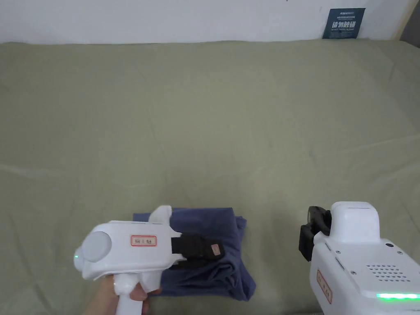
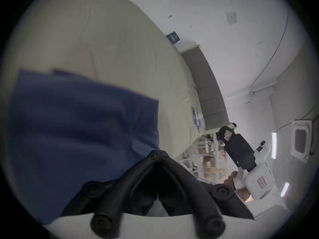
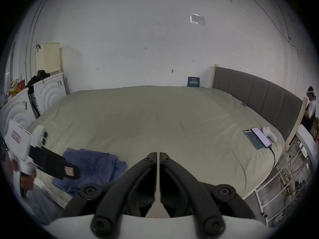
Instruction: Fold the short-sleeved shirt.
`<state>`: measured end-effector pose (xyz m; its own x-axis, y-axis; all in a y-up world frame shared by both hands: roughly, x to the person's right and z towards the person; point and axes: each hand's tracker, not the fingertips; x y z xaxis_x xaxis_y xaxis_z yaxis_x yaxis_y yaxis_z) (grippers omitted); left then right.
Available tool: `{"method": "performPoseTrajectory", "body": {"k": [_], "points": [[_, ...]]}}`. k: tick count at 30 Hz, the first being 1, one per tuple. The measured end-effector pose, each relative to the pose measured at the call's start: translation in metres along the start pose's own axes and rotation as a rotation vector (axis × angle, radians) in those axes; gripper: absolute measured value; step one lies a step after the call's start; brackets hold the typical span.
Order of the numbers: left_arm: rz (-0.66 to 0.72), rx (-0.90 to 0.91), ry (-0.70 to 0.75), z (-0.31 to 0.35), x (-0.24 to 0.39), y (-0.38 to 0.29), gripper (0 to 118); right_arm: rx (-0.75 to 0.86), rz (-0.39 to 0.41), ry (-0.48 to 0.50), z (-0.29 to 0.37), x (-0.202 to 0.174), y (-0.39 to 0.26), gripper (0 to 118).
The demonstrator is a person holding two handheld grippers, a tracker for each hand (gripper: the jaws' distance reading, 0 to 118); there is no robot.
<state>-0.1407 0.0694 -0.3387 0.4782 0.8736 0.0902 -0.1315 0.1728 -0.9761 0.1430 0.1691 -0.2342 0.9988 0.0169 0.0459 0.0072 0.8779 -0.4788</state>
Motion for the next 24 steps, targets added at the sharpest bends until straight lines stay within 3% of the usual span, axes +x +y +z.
{"method": "performPoseTrajectory", "body": {"k": [4,7,13,17,22,24], "points": [[-0.025,-0.022,0.064,-0.031,-0.022,-0.016,0,-0.022,0.011,0.002,-0.003,0.001,-0.005,5],[-0.032,0.017,0.036,-0.03,-0.027,-0.018,0,-0.045,0.023,0.003,-0.008,0.002,-0.011,5],[-0.133,-0.005,0.134,-0.015,0.005,-0.014,0,-0.09,-0.015,0.07,-0.014,-0.002,-0.013,5],[-0.179,0.076,0.1,0.036,0.023,-0.01,0,-0.199,-0.092,0.339,-0.032,-0.008,-0.01,5],[-0.187,0.159,0.194,0.092,0.018,-0.001,0,-0.419,-0.333,0.761,-0.089,-0.026,-0.023,5],[-0.171,0.169,0.234,0.11,0.008,0.003,0,-0.485,-0.375,0.882,-0.112,-0.034,-0.03,5]]}}
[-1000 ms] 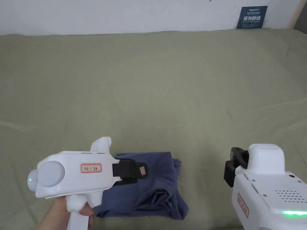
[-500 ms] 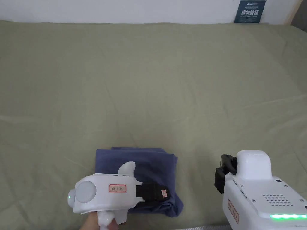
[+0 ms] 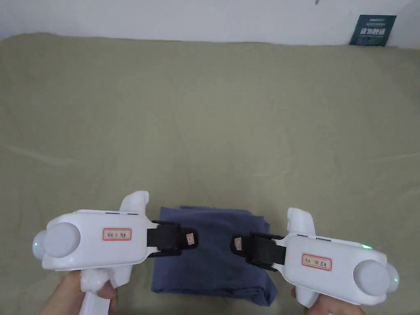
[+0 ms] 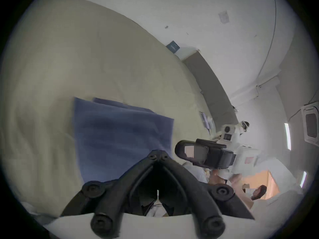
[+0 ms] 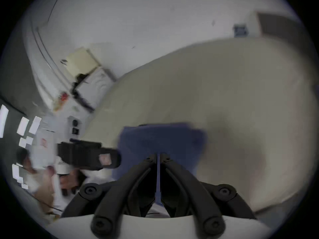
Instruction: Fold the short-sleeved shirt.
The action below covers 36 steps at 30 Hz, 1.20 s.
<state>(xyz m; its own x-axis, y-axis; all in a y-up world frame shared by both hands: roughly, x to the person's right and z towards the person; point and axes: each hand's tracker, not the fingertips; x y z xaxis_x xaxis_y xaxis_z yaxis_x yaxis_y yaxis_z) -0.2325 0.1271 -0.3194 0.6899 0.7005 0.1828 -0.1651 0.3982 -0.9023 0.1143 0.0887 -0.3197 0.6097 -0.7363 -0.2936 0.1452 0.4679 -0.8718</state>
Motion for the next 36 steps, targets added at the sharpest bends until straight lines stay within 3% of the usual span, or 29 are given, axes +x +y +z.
{"method": "performPoseTrajectory", "body": {"k": [4,9,10,11,13,14,15,19,21,22,23,24,25,26,28,30,31,34,36], "points": [[0.017,0.008,0.07,0.021,-0.028,0.008,0,-0.113,-0.077,0.083,-0.033,0.031,0.009,5],[0.065,-0.035,0.065,0.029,-0.056,0.012,2,-0.161,-0.287,0.179,-0.048,0.084,0.006,3],[0.083,-0.059,0.025,0.026,-0.066,0.015,9,-0.163,-0.319,0.218,-0.049,0.089,0.005,3],[0.102,-0.085,0.004,0.022,-0.076,0.018,37,-0.173,-0.348,0.253,-0.049,0.093,0.006,3],[0.106,-0.088,-0.018,0.013,-0.086,0.022,102,-0.181,-0.351,0.257,-0.049,0.096,0.008,3],[0.121,-0.098,-0.042,0.005,-0.089,0.025,116,-0.188,-0.348,0.262,-0.05,0.097,0.008,3],[0.138,-0.109,-0.056,-0.002,-0.09,0.024,118,-0.192,-0.348,0.263,-0.05,0.098,0.009,3],[0.224,-0.158,-0.258,-0.036,-0.094,0.024,118,-0.202,-0.408,0.31,-0.052,0.106,0.01,3],[0.281,-0.151,-0.337,-0.051,-0.09,0.022,111,-0.186,-0.439,0.323,-0.051,0.111,0.009,3],[0.279,-0.159,-0.316,-0.059,-0.086,0.021,101,-0.179,-0.451,0.328,-0.05,0.114,0.009,3],[0.251,-0.167,-0.241,-0.065,-0.102,0.022,73,-0.174,-0.455,0.329,-0.049,0.115,0.009,3],[0.195,-0.177,-0.142,-0.07,-0.098,0.02,38,-0.174,-0.453,0.321,-0.048,0.116,0.009,3],[0.155,-0.173,-0.095,-0.073,-0.098,0.018,28,-0.172,-0.457,0.316,-0.047,0.117,0.009,3],[0.227,-0.158,-0.2,-0.069,-0.103,0.018,28,-0.171,-0.456,0.29,-0.045,0.118,0.01,3],[0.253,-0.149,-0.2,-0.062,-0.105,0.018,28,-0.16,-0.448,0.271,-0.039,0.113,0.012,3],[0.217,-0.145,-0.157,-0.061,-0.099,0.017,28,-0.129,-0.343,0.15,-0.027,0.092,0.018,3],[0.227,-0.141,-0.157,-0.057,-0.098,0.018,28,-0.106,-0.253,0.081,-0.018,0.077,0.021,3],[0.214,-0.132,-0.127,-0.051,-0.093,0.018,28,0.055,0.164,-0.315,0.011,0.011,0.022,4],[0.2,-0.126,-0.112,-0.046,-0.085,0.016,28,0.239,0.45,-0.674,0.021,-0.033,0.009,4]]}}
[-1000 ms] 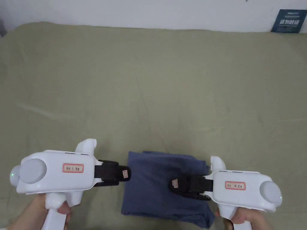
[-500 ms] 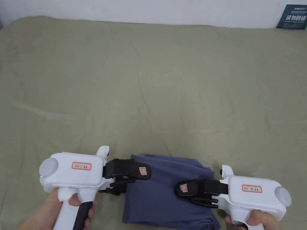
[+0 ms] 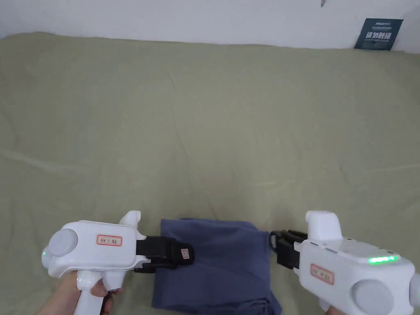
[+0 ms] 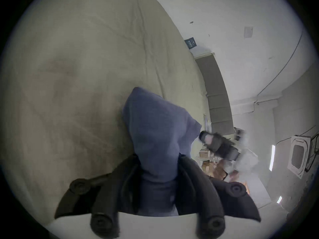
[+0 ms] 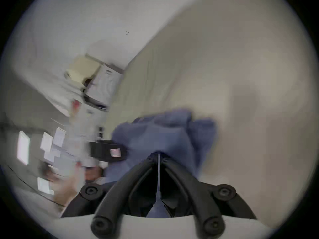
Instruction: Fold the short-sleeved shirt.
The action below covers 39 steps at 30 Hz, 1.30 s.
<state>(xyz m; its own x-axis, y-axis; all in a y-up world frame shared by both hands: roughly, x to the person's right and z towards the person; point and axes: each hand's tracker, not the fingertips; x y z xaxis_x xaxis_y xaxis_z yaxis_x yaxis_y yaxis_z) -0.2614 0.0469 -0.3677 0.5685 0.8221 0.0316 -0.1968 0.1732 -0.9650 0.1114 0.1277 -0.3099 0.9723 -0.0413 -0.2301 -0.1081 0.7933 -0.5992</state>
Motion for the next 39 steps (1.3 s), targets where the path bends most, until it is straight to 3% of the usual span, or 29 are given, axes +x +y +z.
{"method": "performPoseTrajectory", "body": {"k": [2,3,5,7,9,14,22,28,39], "points": [[-0.012,0.009,0.009,0.004,0.004,-0.002,28,0.166,0.113,-0.191,0.019,-0.014,0.002,4],[-0.017,0.014,0.015,0.004,0.009,-0.006,28,0.232,0.128,-0.283,0.028,-0.021,0.004,4],[-0.031,0.02,0.03,0.008,0.013,-0.008,28,0.316,0.1,-0.365,0.038,-0.027,0.009,4],[-0.043,0.026,0.044,0.011,0.015,-0.01,28,0.363,0.055,-0.38,0.043,-0.025,0.014,4],[-0.042,0.032,0.048,0.014,0.015,-0.01,28,0.357,-0.015,-0.324,0.047,-0.024,0.018,4],[-0.055,0.037,0.047,0.029,0.016,-0.004,28,0.358,-0.045,-0.315,0.051,-0.029,0.028,4],[-0.041,0.078,0.083,0.098,-0.01,0.018,28,0.338,-0.004,-0.27,0.039,-0.063,0.059,4],[-0.026,0.127,0.14,0.177,-0.04,0.025,28,0.308,0.037,-0.198,0.013,-0.11,0.078,4],[0.047,0.198,0.287,0.339,-0.129,0.058,28,0.299,0.118,-0.057,-0.048,-0.232,0.099,4]]}}
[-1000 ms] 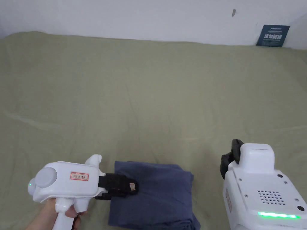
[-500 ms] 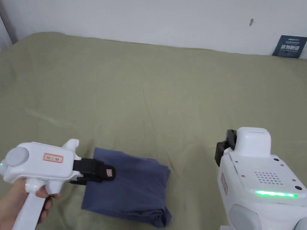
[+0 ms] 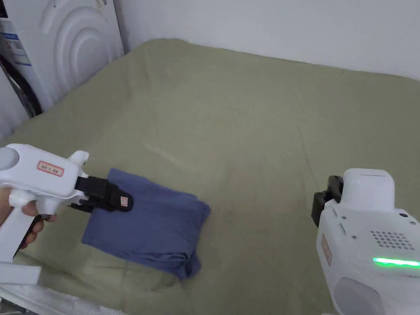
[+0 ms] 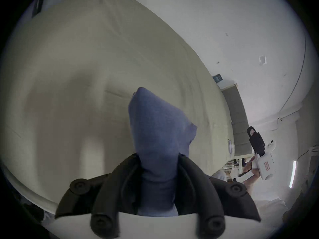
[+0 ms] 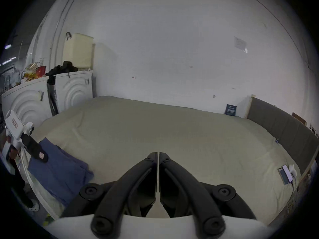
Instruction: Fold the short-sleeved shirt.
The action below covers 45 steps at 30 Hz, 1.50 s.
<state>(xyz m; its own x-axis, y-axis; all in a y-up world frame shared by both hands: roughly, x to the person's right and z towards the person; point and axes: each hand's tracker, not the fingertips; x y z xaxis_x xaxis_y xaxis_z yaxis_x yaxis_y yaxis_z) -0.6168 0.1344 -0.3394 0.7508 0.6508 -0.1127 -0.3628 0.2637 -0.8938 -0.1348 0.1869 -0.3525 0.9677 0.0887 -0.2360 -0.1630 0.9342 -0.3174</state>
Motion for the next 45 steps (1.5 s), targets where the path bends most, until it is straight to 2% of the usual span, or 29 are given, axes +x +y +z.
{"method": "performPoseTrajectory", "body": {"k": [7,14,15,16,17,18,19,23,26,27,29,30,31,32,37,39,43,45], "points": [[-0.031,-0.033,0.164,0.033,-0.043,0.054,28,0.005,-0.016,0.068,-0.025,-0.049,0.005,4],[-0.095,-0.079,0.178,0.031,-0.051,0.076,29,-0.01,-0.028,0.095,-0.036,-0.06,-0.001,4],[-0.106,-0.088,0.188,0.031,-0.051,0.077,34,-0.012,-0.029,0.094,-0.036,-0.06,-0.002,4],[-0.116,-0.091,0.199,0.031,-0.051,0.078,50,-0.016,-0.028,0.092,-0.037,-0.06,-0.002,4],[-0.127,-0.096,0.219,0.032,-0.05,0.078,89,-0.017,-0.028,0.095,-0.037,-0.058,-0.002,4],[-0.132,-0.086,0.217,0.033,-0.049,0.077,116,-0.018,-0.029,0.096,-0.036,-0.057,-0.002,4],[-0.135,-0.075,0.239,0.034,-0.047,0.077,118,-0.018,-0.028,0.098,-0.035,-0.057,-0.002,4],[-0.138,0.036,0.245,0.048,-0.043,0.073,116,-0.019,-0.049,0.115,-0.029,-0.051,0.002,4],[-0.165,0.13,0.221,0.049,-0.013,0.057,111,-0.014,-0.057,0.134,-0.02,-0.041,0.009,4],[-0.198,0.181,0.199,0.046,0.007,0.049,101,-0.003,-0.064,0.137,-0.016,-0.037,0.012,4],[-0.198,0.182,0.093,0.036,0.04,0.036,58,0.009,-0.082,0.133,-0.008,-0.023,0.019,4],[-0.209,0.206,0.061,0.027,0.056,0.028,45,0.014,-0.089,0.132,-0.004,-0.015,0.022,4],[-0.268,0.199,0.051,0.014,0.078,0.019,45,0.025,-0.098,0.121,0.001,-0.006,0.025,4],[-0.334,0.212,0.091,-0.006,0.112,0.005,0,0.037,-0.106,0.114,0.009,0.007,0.029,4],[-0.346,0.267,-0.089,-0.086,0.226,-0.041,0,0.068,-0.102,0.054,0.041,0.07,0.039,4],[-0.362,0.299,-0.096,-0.115,0.272,-0.062,0,0.077,-0.092,0.013,0.055,0.097,0.04,4],[-0.52,0.545,0.201,-0.167,0.359,-0.104,0,0.083,-0.057,-0.05,0.075,0.153,0.038,4],[-0.544,0.63,0.251,-0.182,0.394,-0.128,0,0.078,-0.038,-0.109,0.083,0.174,0.036,4]]}}
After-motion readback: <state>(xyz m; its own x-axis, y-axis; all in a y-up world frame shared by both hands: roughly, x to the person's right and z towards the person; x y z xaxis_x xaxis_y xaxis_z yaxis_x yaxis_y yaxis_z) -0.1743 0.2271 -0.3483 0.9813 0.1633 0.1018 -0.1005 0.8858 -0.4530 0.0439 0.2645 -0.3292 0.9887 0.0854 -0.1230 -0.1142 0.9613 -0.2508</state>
